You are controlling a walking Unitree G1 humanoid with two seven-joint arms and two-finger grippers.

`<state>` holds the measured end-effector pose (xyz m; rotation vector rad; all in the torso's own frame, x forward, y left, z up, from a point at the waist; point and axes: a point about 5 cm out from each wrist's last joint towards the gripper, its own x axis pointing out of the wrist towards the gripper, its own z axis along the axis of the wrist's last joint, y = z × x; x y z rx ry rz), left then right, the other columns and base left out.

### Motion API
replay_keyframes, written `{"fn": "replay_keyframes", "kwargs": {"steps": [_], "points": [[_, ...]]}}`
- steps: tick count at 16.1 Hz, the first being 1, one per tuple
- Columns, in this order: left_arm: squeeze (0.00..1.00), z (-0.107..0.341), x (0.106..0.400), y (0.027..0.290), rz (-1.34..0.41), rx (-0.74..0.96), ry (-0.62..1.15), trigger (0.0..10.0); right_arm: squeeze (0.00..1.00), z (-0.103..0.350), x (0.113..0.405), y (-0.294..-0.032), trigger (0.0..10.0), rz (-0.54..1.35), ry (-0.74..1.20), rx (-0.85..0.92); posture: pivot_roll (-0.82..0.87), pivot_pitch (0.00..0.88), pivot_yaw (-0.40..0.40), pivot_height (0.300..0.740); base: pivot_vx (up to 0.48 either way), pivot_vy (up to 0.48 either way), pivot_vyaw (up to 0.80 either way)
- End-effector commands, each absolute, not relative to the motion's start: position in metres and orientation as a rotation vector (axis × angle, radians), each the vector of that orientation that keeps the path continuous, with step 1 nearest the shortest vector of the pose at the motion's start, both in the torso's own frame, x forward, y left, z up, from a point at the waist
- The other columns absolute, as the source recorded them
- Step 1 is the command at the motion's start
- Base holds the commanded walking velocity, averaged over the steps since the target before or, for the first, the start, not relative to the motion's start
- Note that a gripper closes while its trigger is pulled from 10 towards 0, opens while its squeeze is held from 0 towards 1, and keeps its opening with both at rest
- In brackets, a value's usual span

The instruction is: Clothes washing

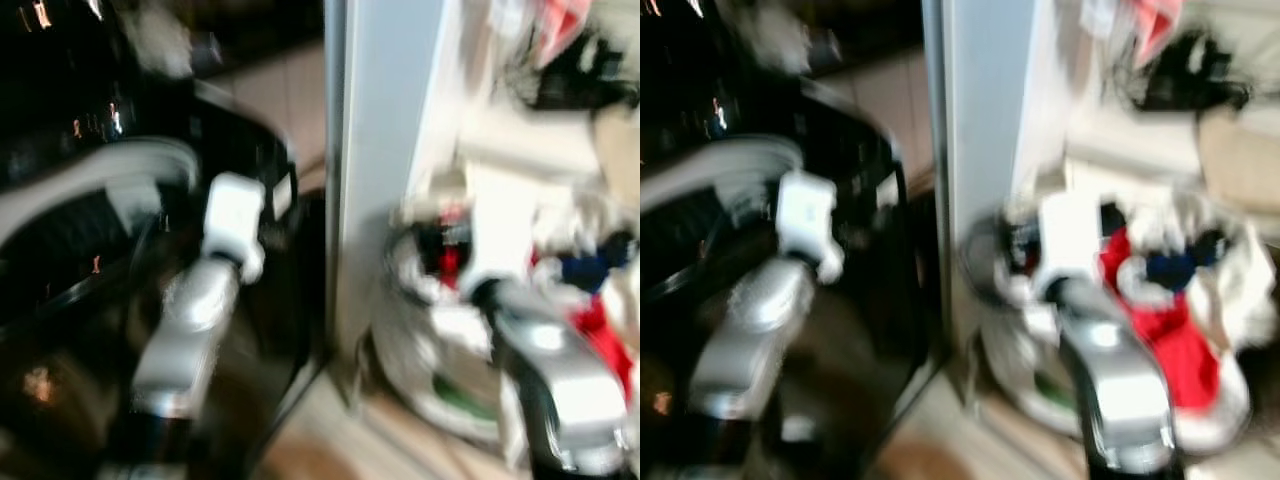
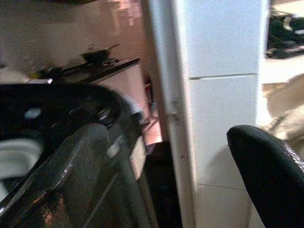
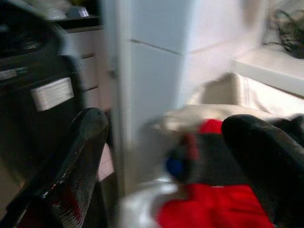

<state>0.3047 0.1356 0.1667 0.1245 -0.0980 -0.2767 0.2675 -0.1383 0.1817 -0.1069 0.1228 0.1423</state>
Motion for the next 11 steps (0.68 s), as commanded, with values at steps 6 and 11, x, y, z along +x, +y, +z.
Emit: {"fn": "replay_keyframes", "kwargs": {"steps": [6,11], "points": [[0.00,0.171,0.301,0.140,-0.242,0.125,-0.125,10.0,0.00,0.180,0.270,-0.145,10.0,0.118,0.079,-0.096,-0.12,0.000,0.022,0.740,0.000,0.000,0.00],[0.00,0.170,0.299,0.141,-0.231,0.111,-0.122,10.0,0.00,0.176,0.268,-0.139,10.0,0.171,0.072,-0.073,-0.11,0.000,0.020,0.740,0.000,0.000,0.00]]}}
